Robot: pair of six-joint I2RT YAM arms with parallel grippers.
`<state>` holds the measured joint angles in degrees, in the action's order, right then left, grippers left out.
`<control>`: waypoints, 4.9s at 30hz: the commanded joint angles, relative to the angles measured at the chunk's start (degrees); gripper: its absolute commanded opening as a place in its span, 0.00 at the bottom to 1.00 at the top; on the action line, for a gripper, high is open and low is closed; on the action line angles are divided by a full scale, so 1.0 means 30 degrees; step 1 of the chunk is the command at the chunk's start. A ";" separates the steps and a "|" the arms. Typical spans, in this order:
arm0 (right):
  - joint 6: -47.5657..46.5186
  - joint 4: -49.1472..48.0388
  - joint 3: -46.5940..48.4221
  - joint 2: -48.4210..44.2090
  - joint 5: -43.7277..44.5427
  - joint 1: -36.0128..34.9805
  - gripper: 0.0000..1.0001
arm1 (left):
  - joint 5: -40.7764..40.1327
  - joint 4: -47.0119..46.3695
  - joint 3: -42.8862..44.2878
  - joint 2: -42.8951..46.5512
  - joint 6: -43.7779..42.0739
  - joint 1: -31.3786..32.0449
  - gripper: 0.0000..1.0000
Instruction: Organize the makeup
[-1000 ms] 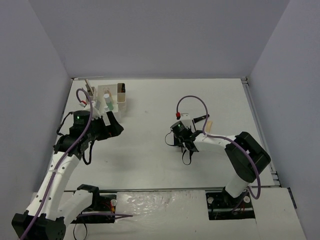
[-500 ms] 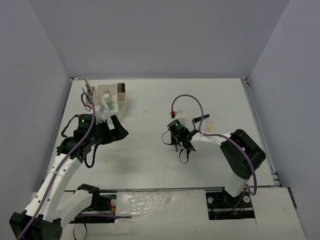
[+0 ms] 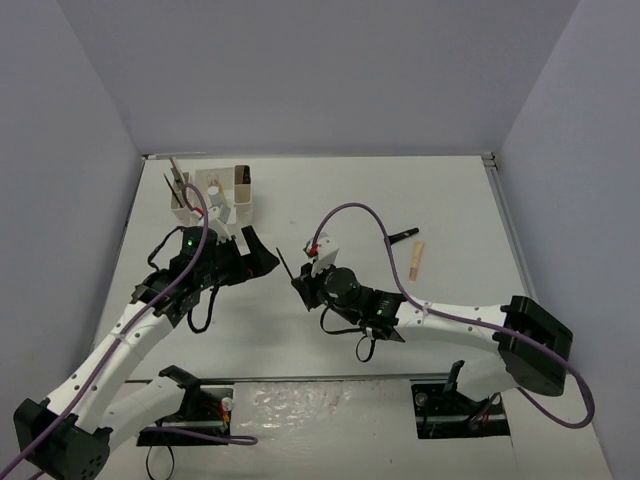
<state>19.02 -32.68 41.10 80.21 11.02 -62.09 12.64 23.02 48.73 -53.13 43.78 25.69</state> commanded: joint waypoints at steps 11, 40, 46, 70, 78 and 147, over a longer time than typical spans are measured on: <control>-0.1147 -0.5068 0.0060 -0.2342 -0.1445 -0.0536 0.00 | -0.3831 -0.4255 0.1461 -0.0751 0.1451 0.3456 0.66; -0.1463 0.1155 0.0028 -0.4897 0.4254 0.0609 0.92 | -1.1299 -0.5379 0.3797 -0.2075 -0.5555 0.1586 0.00; -0.0831 0.2371 -0.1589 -0.7036 0.4409 0.2228 1.00 | -1.1126 -0.8438 0.5133 -0.3892 -0.8390 -0.3549 0.00; -0.1709 0.4247 -0.2837 -0.8923 0.3972 0.4056 1.00 | -0.9346 -1.4113 1.0390 -1.3750 -0.9974 -0.9828 0.00; -0.1467 0.4449 -0.3154 -0.9098 0.3943 0.4230 1.00 | -0.9280 -1.5465 0.8631 -1.4535 -0.9436 -0.9883 0.02; -0.0635 1.0668 0.4279 0.7170 -0.3867 1.1322 0.00 | 0.2078 0.0484 -0.0084 0.1468 -0.5289 -0.5769 0.97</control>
<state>16.04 -2.24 53.13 99.46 2.23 -22.09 16.30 28.63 46.46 -47.58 24.20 6.78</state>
